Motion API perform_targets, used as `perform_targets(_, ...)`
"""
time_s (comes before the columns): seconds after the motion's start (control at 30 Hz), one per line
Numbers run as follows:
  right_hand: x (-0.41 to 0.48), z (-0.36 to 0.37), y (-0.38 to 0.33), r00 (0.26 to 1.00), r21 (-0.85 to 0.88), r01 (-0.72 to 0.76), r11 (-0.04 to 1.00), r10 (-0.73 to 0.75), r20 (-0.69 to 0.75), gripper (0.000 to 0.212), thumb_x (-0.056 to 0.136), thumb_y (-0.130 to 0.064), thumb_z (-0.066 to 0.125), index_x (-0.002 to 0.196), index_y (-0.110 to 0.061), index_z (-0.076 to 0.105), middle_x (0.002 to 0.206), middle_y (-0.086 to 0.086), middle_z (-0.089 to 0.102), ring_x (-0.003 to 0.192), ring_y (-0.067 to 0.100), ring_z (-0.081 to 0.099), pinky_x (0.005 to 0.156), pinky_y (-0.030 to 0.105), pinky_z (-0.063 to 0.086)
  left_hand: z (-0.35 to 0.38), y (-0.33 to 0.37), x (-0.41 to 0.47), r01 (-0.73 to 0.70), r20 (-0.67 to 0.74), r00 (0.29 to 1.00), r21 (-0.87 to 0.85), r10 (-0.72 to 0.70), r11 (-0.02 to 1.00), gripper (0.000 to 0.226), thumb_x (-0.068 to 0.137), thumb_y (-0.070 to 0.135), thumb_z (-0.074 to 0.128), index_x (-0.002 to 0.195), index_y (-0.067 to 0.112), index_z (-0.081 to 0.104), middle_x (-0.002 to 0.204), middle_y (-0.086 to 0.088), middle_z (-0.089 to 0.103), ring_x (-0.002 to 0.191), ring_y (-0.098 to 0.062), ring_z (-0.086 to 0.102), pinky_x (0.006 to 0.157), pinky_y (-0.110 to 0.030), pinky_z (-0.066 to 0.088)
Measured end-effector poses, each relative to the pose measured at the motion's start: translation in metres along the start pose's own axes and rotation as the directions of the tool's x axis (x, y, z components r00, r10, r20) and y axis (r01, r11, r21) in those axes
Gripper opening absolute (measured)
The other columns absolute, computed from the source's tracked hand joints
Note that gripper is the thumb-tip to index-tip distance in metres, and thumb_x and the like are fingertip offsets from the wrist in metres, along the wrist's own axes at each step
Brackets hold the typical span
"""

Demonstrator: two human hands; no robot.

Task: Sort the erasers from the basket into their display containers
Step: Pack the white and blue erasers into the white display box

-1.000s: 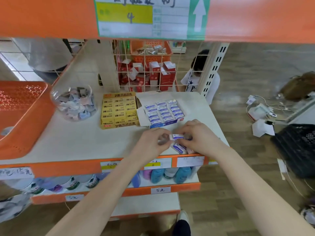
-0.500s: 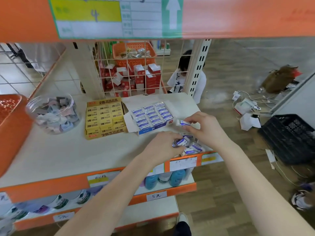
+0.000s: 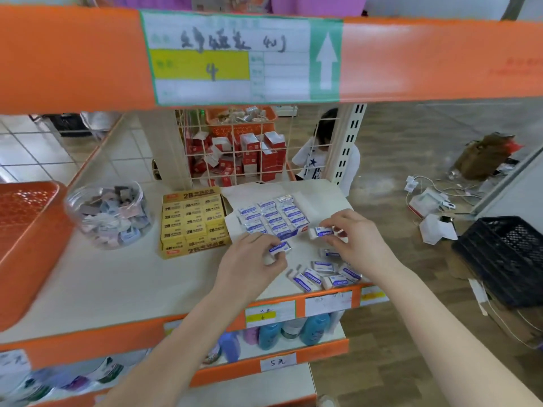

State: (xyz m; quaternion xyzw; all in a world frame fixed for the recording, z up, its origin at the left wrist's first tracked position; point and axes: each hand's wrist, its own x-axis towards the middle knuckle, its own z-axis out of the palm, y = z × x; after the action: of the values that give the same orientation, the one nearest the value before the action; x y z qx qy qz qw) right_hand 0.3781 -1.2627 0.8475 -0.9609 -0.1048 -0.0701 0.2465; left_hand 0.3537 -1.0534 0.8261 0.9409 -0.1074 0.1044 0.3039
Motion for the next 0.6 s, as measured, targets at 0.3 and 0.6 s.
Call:
perform_targets(0.3,0.054,0.025,-0.029,0.994,-0.034,0.087,0.996,-0.084,0.066,0.03,0.088,-0.016,0.063,0.118,-0.011,0.065,0.112,0.007,0.059,0.101,0.023,0.057,0.086,0.018,0.036,-0.024,-0.036,0.006,0.143,-0.073,0.988,0.046,-0.14,0.989,0.026,0.087,0.027,0.062,0.111,0.019,0.066,0.088,0.006,0.057,0.091,-0.018,0.056,0.072,-0.021,0.032)
perform_targets(0.6,0.085,0.052,-0.038,0.987,-0.157,0.125,0.98,-0.107,0.119,0.027,0.093,-0.018,0.056,0.117,-0.01,0.066,0.116,0.01,0.057,0.103,0.026,0.056,0.091,0.026,0.039,-0.024,-0.034,0.002,0.126,-0.144,0.981,-0.037,-0.13,0.991,0.025,0.084,0.014,0.065,0.109,0.014,0.067,0.085,0.008,0.052,0.069,-0.009,0.051,0.069,-0.005,0.03)
